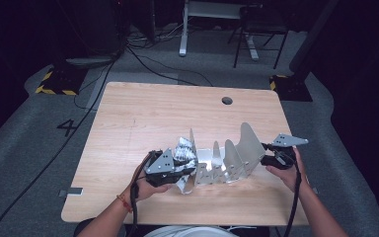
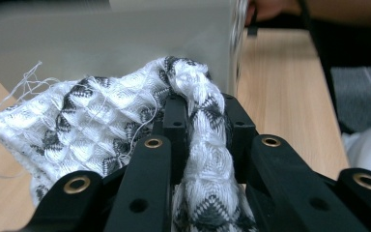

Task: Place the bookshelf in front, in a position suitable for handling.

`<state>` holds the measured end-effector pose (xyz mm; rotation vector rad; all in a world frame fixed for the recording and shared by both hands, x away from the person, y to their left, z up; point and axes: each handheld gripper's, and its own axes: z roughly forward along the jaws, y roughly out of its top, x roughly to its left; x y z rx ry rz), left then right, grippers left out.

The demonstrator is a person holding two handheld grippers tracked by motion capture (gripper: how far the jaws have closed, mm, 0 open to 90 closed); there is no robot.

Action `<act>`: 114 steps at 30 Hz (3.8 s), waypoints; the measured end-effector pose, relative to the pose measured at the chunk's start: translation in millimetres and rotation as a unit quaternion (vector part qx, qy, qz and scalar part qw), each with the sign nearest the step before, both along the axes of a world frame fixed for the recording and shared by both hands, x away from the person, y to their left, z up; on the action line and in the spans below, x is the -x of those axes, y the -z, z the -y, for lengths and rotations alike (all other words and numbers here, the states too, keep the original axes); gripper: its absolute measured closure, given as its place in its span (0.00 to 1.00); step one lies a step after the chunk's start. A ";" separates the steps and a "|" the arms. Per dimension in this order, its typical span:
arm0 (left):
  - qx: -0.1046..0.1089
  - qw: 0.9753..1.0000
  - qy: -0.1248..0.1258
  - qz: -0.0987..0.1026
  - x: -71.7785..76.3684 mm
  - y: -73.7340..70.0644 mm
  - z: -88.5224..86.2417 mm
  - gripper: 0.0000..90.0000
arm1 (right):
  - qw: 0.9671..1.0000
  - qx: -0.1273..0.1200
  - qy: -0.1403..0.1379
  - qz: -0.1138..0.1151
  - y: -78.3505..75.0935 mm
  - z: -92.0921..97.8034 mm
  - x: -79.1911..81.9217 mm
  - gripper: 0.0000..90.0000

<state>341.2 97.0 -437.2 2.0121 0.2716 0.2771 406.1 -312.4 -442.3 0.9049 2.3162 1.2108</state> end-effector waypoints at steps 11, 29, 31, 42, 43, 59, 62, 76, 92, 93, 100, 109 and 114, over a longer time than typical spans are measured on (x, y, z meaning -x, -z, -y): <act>-0.118 0.990 -0.013 -0.075 -15.9 45.6 19.0 0.85 | 1.000 0.000 0.002 -0.004 2.3 0.9 -0.6 0.61; 0.030 0.999 -0.002 0.036 10.0 -28.4 3.9 0.86 | 1.000 -0.006 0.004 -0.007 2.1 3.6 -1.2 0.62; 0.048 0.997 -0.028 0.046 7.1 -35.8 3.0 0.85 | 1.000 -0.008 0.005 -0.007 2.2 3.7 -1.2 0.62; 0.030 0.997 -0.076 0.007 -23.4 -12.9 3.8 0.86 | 1.000 -0.007 0.008 -0.009 3.7 2.7 -2.2 0.62; 0.022 0.997 -0.079 -0.003 -25.7 -7.5 4.9 0.86 | 1.000 -0.008 0.008 -0.010 3.9 2.7 -2.3 0.62; -0.104 0.994 0.003 -0.043 -10.8 15.2 17.9 0.85 | 1.000 -0.006 0.006 -0.015 7.1 2.7 -3.3 0.62; -0.082 0.996 0.013 -0.026 -2.3 2.7 15.5 0.85 | 1.000 -0.006 0.005 -0.015 6.8 2.9 -3.2 0.62; 0.044 0.996 -0.051 0.053 6.2 -43.0 2.4 0.85 | 1.000 -0.007 0.005 -0.016 6.8 2.6 -3.7 0.62; -0.100 0.992 -0.038 -0.073 -17.6 27.6 19.8 0.85 | 1.000 -0.006 0.004 -0.015 6.8 2.4 -3.6 0.62; -0.111 0.991 -0.026 -0.070 -13.5 29.1 21.4 0.84 | 1.000 -0.006 0.004 -0.015 6.8 2.5 -3.6 0.62; -0.102 0.994 0.002 -0.040 1.9 12.2 20.8 0.84 | 1.000 -0.006 0.003 -0.015 6.7 2.7 -3.3 0.62; 0.010 0.999 -0.033 0.026 9.4 -29.6 8.4 0.84 | 1.000 -0.008 0.005 -0.017 6.5 2.3 -3.5 0.63; 0.033 0.998 -0.054 0.025 -3.5 -29.4 6.3 0.84 | 1.000 -0.008 0.006 -0.017 6.1 2.0 -3.3 0.63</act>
